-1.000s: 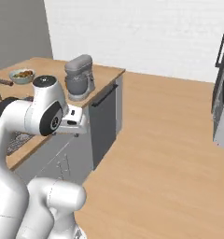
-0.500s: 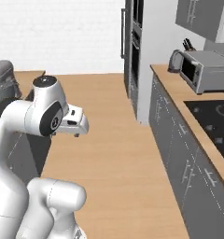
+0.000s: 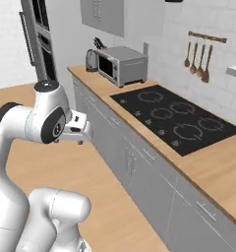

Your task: Navigate to the shelves.

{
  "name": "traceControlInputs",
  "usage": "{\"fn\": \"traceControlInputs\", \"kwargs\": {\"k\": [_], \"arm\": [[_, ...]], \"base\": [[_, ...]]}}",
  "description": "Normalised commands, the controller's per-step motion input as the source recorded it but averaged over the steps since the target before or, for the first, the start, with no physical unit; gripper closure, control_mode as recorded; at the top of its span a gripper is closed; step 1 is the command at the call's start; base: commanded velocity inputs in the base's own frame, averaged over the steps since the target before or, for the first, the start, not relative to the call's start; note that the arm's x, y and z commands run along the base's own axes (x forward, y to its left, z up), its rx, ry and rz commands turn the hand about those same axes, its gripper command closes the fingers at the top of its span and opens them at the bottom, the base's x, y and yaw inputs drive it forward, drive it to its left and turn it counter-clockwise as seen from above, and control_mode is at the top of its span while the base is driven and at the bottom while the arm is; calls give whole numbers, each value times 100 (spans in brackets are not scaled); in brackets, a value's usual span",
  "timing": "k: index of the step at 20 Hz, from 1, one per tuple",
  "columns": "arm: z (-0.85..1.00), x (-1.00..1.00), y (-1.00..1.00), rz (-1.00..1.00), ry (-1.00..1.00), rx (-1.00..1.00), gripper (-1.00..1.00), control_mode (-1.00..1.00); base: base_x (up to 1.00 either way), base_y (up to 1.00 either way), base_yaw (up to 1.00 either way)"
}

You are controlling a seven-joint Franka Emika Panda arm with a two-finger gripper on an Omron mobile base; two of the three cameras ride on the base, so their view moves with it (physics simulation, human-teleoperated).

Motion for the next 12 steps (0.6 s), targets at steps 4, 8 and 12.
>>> {"fn": "traceControlInputs", "kwargs": {"k": [4,8,12], "arm": [[0,0,0,0,0,0,-100,100],[0,0,0,0,0,0,-100,100],[0,0,0,0,0,0,-100,100]], "base": [[23,-52,-68],[24,-53,-67],[33,-52,-67]]}}
